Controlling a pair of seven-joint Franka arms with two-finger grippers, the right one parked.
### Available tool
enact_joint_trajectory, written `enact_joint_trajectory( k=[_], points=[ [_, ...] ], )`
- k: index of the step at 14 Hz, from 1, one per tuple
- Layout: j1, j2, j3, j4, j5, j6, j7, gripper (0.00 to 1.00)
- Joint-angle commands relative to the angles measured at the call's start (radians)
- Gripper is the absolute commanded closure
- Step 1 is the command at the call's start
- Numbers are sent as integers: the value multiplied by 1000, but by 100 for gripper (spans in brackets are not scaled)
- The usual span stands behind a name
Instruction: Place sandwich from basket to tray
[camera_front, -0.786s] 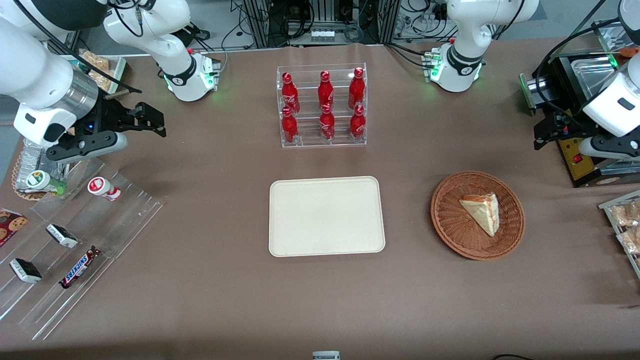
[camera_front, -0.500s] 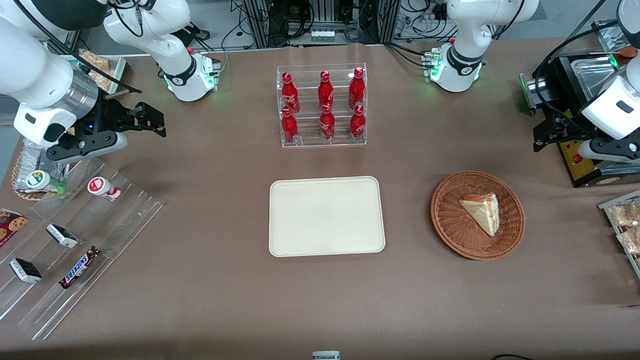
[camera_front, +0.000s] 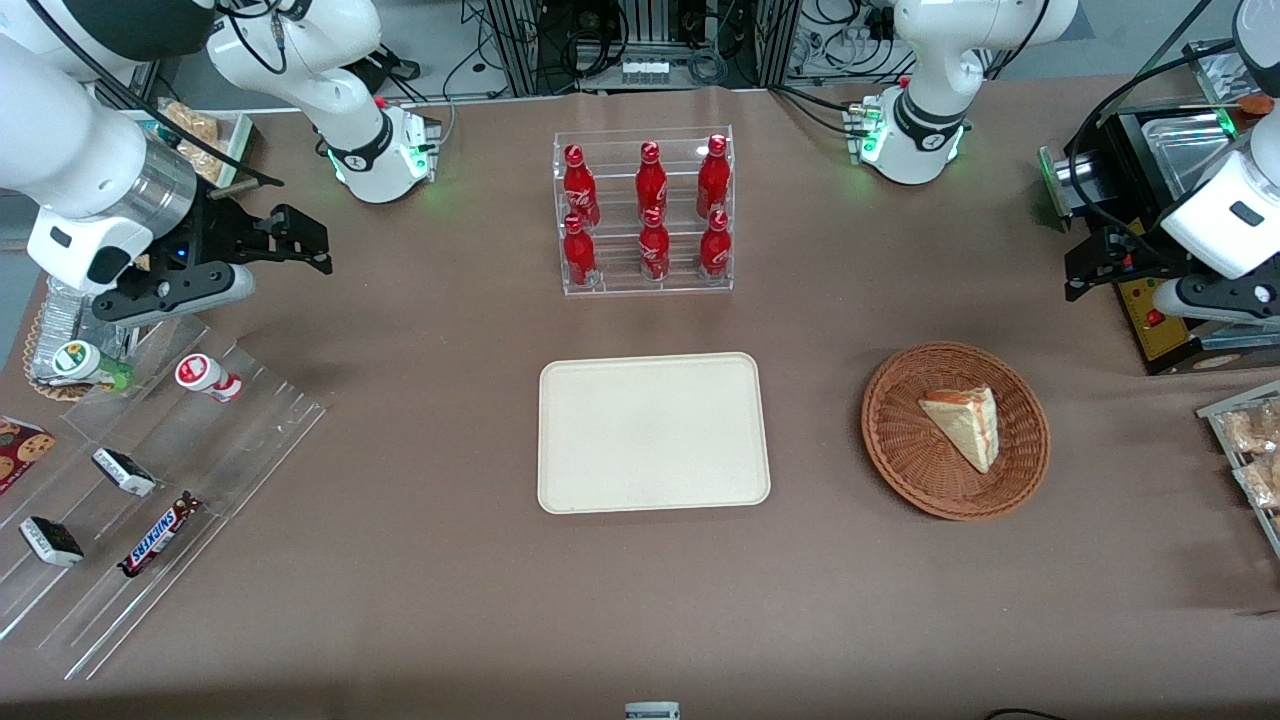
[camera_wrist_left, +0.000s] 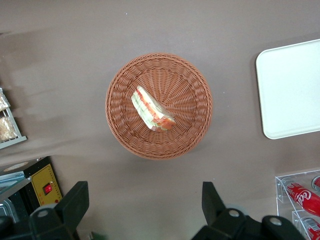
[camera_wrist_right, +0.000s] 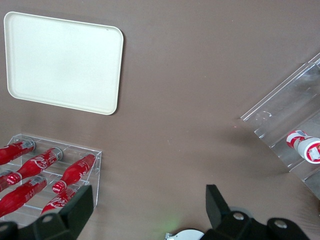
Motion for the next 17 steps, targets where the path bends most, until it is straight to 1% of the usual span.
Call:
enact_joint_trajectory(
  k=[1,3,4,9,11,12,13,16,17],
  points=[
    [-7,21,8,-22,9,-3,6,0],
    [-5,68,8,-51,9,31,3,0],
    [-5,90,9,-86,10,83,3,0],
    [-3,110,26,-456,18,567,-15,0],
    [-3,134,28,-560,18,737,-50,0],
    [-3,148,28,-595,18,811,-111,0],
    [-5,159,28,-614,18,850,-217,0],
    [-8,191,26,-608,18,864,-621,0],
    [-7,203,26,-611,15,888,-709,0]
  ],
)
